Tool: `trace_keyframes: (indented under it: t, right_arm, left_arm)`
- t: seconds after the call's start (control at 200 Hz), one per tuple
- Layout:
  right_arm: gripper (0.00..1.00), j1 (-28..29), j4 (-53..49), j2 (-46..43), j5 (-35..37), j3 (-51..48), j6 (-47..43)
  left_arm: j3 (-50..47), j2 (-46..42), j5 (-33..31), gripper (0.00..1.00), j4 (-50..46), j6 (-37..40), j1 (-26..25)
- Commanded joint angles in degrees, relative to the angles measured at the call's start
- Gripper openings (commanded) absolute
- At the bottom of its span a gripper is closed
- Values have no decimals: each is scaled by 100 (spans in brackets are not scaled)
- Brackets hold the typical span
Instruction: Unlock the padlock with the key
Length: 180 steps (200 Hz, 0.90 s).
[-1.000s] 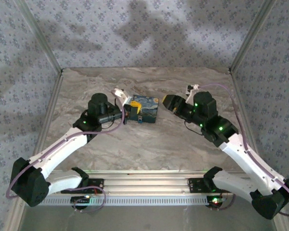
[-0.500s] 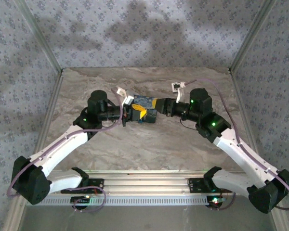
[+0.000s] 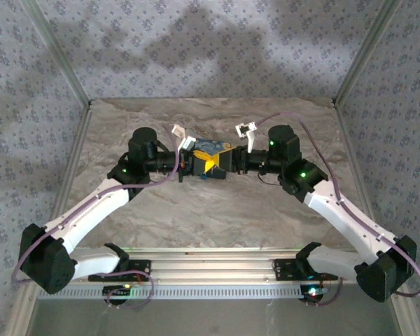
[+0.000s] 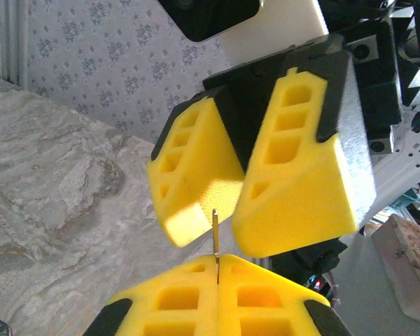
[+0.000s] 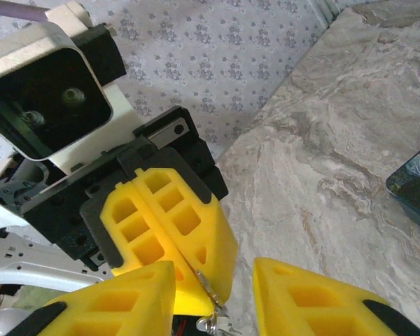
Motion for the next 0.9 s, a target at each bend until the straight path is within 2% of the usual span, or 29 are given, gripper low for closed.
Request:
trace_keyframes:
  t: [0.0,0.095,0.265,0.565,0.75,0.839,0.894]
  right_arm:
    - [32,-18,107,62,-255,263,-82]
    - [27,-18,208,112,-295,237,-35]
    - [0,-18,362,123,-396,193,-50]
    - [0,17,715,129,-361,39,-147]
    - [0,9,757,126,132,15,-164]
    - [0,-17,750,123,447,10,-164]
    - [0,-43,764,130,578,9,-164]
  left_arm:
    - [198,-10,201,0,94,-9,31]
    - [218,-10,250,0,21,41,30]
    - [221,-21,290,0,-146,138,31]
    - [75,-86,32,0,-158,-16,31]
    - [-110,-256,-599,42,-59,-432,44]
    - [-202,-367,-987,48,-15,-877,148]
    - [-260,-314,-888,47,210,-1445,326]
